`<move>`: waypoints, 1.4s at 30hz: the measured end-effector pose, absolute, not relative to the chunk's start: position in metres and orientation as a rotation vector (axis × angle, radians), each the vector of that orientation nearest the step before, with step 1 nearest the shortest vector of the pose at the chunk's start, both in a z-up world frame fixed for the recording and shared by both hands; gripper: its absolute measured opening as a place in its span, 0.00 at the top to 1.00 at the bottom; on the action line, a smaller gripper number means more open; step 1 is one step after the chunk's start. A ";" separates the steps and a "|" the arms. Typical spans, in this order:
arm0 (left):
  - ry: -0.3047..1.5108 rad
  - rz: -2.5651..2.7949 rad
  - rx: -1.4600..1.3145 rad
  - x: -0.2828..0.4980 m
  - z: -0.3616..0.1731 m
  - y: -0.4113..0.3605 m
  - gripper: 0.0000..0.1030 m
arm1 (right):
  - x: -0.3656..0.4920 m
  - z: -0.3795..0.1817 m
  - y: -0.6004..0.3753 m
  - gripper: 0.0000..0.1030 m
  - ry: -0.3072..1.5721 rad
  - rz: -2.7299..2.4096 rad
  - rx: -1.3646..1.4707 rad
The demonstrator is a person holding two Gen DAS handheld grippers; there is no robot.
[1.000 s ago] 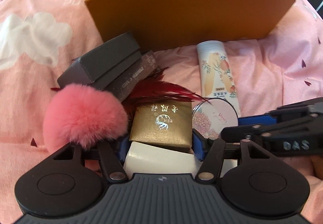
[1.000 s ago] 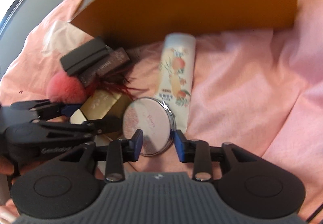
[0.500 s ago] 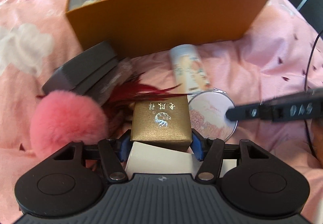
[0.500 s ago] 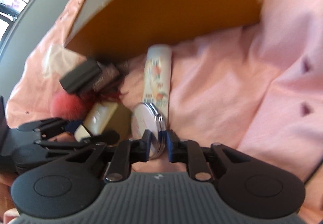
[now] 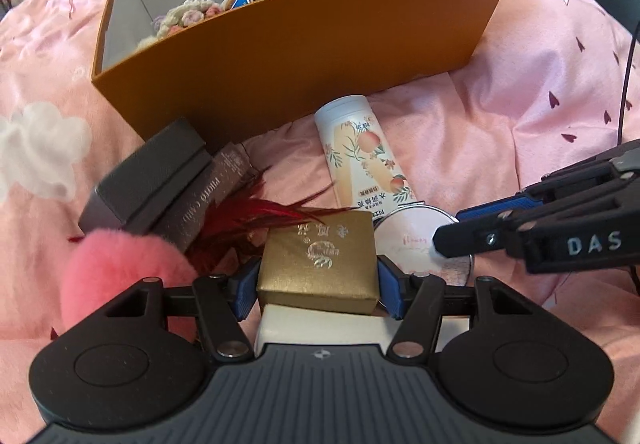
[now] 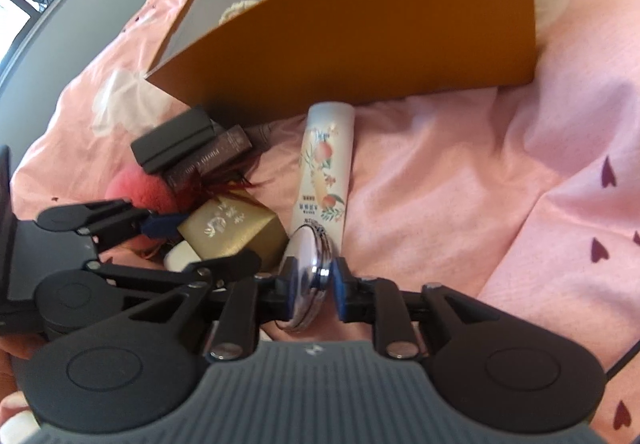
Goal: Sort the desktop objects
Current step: 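Grasp the gold gift box with the left tool while the right tool holds the compact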
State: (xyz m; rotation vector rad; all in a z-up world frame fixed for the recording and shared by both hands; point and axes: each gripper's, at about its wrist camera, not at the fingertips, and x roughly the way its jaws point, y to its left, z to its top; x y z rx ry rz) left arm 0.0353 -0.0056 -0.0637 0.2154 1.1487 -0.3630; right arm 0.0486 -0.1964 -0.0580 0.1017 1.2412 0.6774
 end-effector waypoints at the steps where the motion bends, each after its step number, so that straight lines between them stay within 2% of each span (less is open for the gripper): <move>1: 1.147 -0.358 0.228 0.036 -0.064 -0.007 0.32 | 0.049 -0.061 -0.196 0.73 1.247 0.673 0.098; 9: 1.118 -0.306 0.324 0.036 -0.063 -0.017 0.31 | 0.058 -0.085 -0.194 0.67 1.339 0.656 0.145; 14: 1.170 -0.313 0.228 0.044 -0.070 -0.004 0.32 | 0.066 -0.103 -0.199 0.66 1.416 0.698 0.258; 16: 1.174 -0.321 0.190 0.047 -0.070 0.001 0.32 | 0.064 -0.104 -0.199 0.68 1.417 0.703 0.265; 22: 1.186 -0.324 0.155 0.049 -0.070 0.007 0.32 | 0.057 -0.080 -0.206 0.86 1.360 0.768 0.294; 28: 1.153 -0.342 0.128 0.041 -0.060 0.009 0.33 | 0.047 -0.046 -0.206 0.87 1.245 0.766 0.166; 36: 1.072 -0.393 -0.005 0.041 -0.015 0.013 0.33 | 0.057 -0.007 -0.214 0.87 1.131 0.746 0.125; 42: 0.974 -0.420 0.026 0.042 0.028 0.009 0.33 | 0.071 0.030 -0.213 0.87 1.046 0.791 0.118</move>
